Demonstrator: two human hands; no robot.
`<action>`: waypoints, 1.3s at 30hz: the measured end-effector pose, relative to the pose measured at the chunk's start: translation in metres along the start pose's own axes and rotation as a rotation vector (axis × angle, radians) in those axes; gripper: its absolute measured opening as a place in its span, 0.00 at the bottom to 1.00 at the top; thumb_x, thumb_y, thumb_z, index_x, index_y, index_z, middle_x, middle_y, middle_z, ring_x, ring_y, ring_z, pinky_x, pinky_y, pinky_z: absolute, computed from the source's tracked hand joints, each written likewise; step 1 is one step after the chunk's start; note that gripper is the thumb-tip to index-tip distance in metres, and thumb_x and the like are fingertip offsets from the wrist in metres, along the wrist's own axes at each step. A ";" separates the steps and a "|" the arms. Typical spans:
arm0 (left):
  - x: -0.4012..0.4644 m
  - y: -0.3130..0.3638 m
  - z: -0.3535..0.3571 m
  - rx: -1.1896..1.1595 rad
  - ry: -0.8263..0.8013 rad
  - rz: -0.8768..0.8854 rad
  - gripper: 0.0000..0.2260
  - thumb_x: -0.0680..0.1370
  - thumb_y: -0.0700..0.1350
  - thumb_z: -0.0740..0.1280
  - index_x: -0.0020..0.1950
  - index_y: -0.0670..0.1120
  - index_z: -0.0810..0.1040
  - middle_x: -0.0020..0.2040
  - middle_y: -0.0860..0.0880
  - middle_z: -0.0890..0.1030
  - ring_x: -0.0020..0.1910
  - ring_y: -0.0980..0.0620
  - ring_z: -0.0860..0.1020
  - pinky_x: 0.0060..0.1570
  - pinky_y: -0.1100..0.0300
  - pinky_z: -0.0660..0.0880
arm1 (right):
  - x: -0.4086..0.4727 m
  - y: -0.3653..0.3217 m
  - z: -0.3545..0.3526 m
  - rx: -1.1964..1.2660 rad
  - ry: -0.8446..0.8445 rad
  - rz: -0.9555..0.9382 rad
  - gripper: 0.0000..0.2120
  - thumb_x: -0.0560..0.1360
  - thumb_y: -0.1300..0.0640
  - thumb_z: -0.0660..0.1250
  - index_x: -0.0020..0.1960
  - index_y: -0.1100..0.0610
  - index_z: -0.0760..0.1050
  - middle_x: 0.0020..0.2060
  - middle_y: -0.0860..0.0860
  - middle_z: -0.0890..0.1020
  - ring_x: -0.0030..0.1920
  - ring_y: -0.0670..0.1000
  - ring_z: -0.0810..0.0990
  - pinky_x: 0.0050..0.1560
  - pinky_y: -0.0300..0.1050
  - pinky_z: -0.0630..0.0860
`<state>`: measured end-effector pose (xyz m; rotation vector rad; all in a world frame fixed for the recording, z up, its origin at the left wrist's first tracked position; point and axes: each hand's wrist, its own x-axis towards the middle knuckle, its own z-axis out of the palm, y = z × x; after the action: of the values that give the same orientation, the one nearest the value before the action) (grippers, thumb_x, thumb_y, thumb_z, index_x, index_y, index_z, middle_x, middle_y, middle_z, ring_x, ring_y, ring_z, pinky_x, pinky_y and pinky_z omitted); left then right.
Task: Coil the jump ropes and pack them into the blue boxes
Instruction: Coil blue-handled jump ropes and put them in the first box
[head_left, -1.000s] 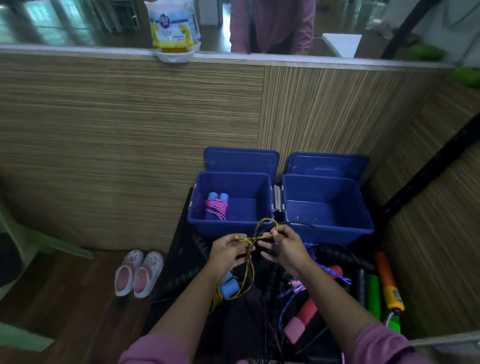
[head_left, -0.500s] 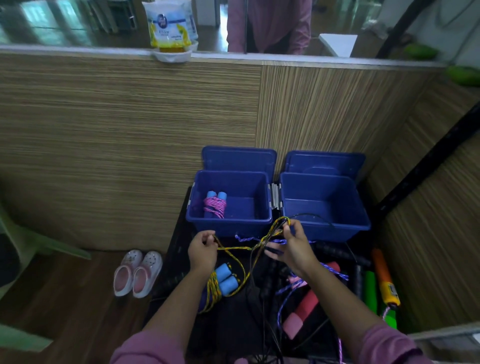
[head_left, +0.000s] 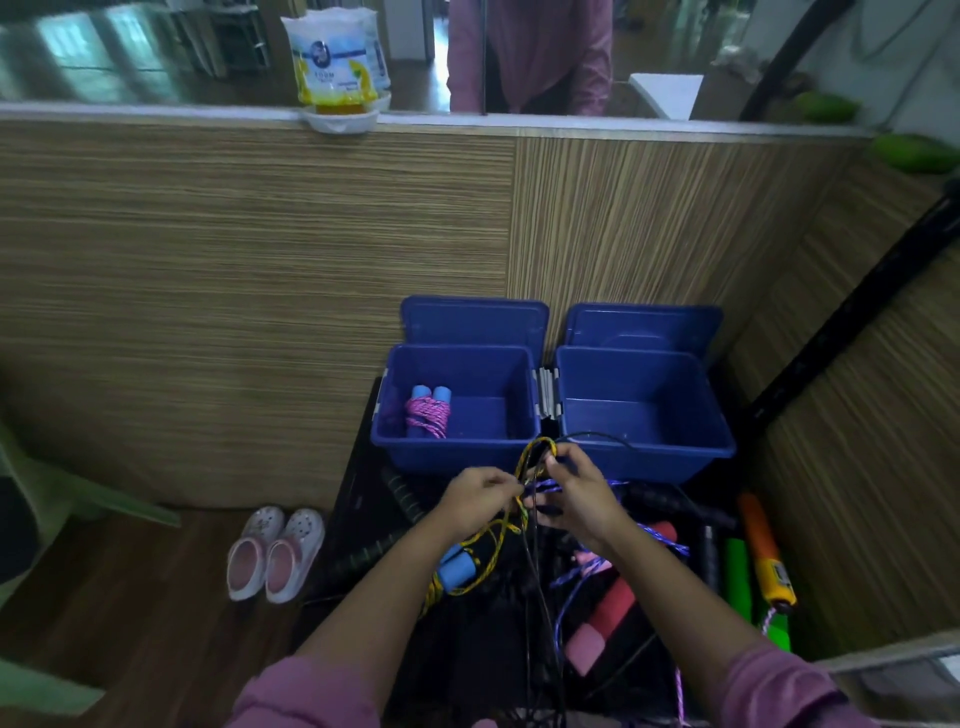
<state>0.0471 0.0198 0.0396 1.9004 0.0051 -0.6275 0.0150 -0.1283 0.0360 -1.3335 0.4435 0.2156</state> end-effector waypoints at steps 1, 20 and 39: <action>-0.001 0.001 0.003 -0.065 -0.062 -0.004 0.02 0.78 0.43 0.68 0.46 0.47 0.79 0.40 0.51 0.81 0.44 0.50 0.80 0.36 0.65 0.73 | 0.001 0.000 -0.001 -0.025 0.007 -0.003 0.05 0.82 0.56 0.56 0.50 0.54 0.69 0.40 0.52 0.79 0.29 0.50 0.77 0.32 0.41 0.73; 0.015 0.007 -0.016 -0.707 0.254 -0.234 0.09 0.82 0.35 0.54 0.47 0.41 0.73 0.41 0.45 0.77 0.37 0.48 0.79 0.30 0.54 0.80 | -0.005 0.019 -0.034 -0.813 0.012 -0.298 0.13 0.68 0.66 0.71 0.44 0.51 0.72 0.31 0.46 0.75 0.32 0.44 0.71 0.39 0.41 0.71; 0.030 -0.029 -0.033 -0.784 0.492 -0.272 0.14 0.80 0.30 0.52 0.38 0.42 0.67 0.33 0.46 0.65 0.29 0.51 0.62 0.19 0.70 0.67 | 0.012 -0.123 -0.088 -0.820 0.531 -0.753 0.09 0.77 0.63 0.64 0.54 0.64 0.80 0.47 0.58 0.84 0.49 0.54 0.81 0.49 0.35 0.69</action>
<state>0.0780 0.0519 0.0107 1.2411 0.7304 -0.2508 0.0588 -0.2427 0.1249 -2.2796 0.2587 -0.6699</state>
